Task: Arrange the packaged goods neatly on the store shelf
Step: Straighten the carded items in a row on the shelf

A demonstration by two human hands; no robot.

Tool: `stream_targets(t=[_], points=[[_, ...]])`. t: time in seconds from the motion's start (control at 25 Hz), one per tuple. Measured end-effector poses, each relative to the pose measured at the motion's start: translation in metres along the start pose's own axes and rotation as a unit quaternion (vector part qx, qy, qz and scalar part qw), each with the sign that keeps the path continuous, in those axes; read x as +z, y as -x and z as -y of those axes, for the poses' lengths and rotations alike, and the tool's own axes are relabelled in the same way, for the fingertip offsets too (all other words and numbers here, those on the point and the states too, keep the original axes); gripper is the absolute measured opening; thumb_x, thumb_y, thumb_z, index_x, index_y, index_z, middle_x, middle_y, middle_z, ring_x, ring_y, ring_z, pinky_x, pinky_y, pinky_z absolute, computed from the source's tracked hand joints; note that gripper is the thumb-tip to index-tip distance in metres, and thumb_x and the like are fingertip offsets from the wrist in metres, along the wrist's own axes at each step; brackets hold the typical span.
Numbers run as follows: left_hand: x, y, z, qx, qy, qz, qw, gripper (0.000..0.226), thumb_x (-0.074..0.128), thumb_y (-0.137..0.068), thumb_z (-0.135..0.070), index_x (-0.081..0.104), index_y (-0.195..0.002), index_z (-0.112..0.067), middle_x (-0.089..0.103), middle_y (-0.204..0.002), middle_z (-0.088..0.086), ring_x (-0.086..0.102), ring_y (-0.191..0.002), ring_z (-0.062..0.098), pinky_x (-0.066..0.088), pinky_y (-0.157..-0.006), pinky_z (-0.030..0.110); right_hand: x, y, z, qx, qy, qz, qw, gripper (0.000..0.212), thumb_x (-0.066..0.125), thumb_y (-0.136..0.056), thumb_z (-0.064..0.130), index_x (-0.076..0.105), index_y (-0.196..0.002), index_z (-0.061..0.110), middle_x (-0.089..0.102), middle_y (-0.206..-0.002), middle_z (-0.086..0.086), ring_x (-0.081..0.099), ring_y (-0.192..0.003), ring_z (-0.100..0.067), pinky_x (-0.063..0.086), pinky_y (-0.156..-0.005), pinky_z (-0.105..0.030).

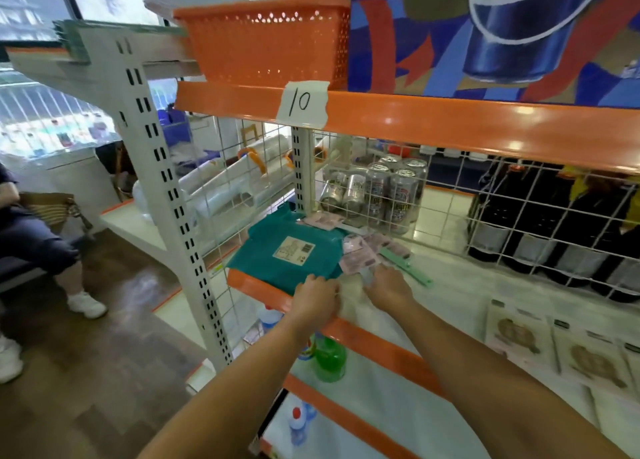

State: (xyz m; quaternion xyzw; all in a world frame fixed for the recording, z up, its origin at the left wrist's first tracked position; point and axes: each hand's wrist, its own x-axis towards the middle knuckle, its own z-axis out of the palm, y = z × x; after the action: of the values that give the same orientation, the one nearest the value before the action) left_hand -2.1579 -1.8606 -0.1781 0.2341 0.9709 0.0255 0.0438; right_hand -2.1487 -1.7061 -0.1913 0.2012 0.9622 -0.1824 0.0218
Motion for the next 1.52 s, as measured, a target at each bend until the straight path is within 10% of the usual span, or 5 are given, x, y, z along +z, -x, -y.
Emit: stream_targets(t=[0.36, 0.72, 1.12, 1.52], points=[[-0.004, -0.028, 0.011, 0.114, 0.006, -0.02, 0.993, 0.03, 0.039, -0.097, -0.023, 0.059, -0.117, -0.015, 0.059, -0.12, 0.008, 0.052, -0.113, 0.027, 0.043, -0.088, 0.037, -0.003, -0.004, 0.006, 0.08, -0.103, 0.041, 0.991, 0.05, 0.049, -0.092, 0.047, 0.05, -0.128, 0.012, 0.06, -0.122, -0.009, 0.058, -0.105, -0.025, 0.044, -0.075, -0.028], [-0.006, -0.005, -0.005, 0.147, 0.035, -0.024, 0.988, 0.029, 0.04, -0.096, -0.022, 0.061, -0.115, -0.015, 0.06, -0.119, 0.006, 0.057, -0.109, 0.025, 0.047, -0.084, 0.036, -0.031, 0.055, -0.007, 0.211, -0.534, 0.089, 0.814, 0.017, 0.051, -0.096, 0.012, 0.055, -0.08, 0.007, 0.058, -0.073, -0.009, 0.056, -0.047, -0.01, 0.031, -0.035, -0.015], [0.008, 0.078, -0.062, 0.15, 0.092, -0.012, 0.984, 0.032, 0.039, -0.096, -0.024, 0.061, -0.116, -0.014, 0.062, -0.12, 0.008, 0.053, -0.113, 0.028, 0.045, -0.093, 0.035, -0.037, 0.185, -0.062, 0.178, -0.647, 0.03, 0.741, 0.021, 0.044, -0.098, 0.003, 0.053, -0.116, 0.001, 0.06, -0.079, -0.005, 0.06, -0.05, -0.006, 0.043, -0.041, -0.015], [0.035, 0.179, -0.094, 0.151, 0.178, 0.003, 0.972, 0.03, 0.041, -0.097, -0.018, 0.061, -0.115, -0.005, 0.063, -0.118, 0.017, 0.058, -0.109, 0.032, 0.044, -0.089, 0.033, -0.001, 0.296, -0.082, 0.15, -0.666, 0.032, 0.73, 0.023, 0.048, -0.094, -0.002, 0.057, -0.087, 0.017, 0.057, -0.081, 0.0, 0.052, -0.071, -0.01, 0.041, -0.062, -0.02]])
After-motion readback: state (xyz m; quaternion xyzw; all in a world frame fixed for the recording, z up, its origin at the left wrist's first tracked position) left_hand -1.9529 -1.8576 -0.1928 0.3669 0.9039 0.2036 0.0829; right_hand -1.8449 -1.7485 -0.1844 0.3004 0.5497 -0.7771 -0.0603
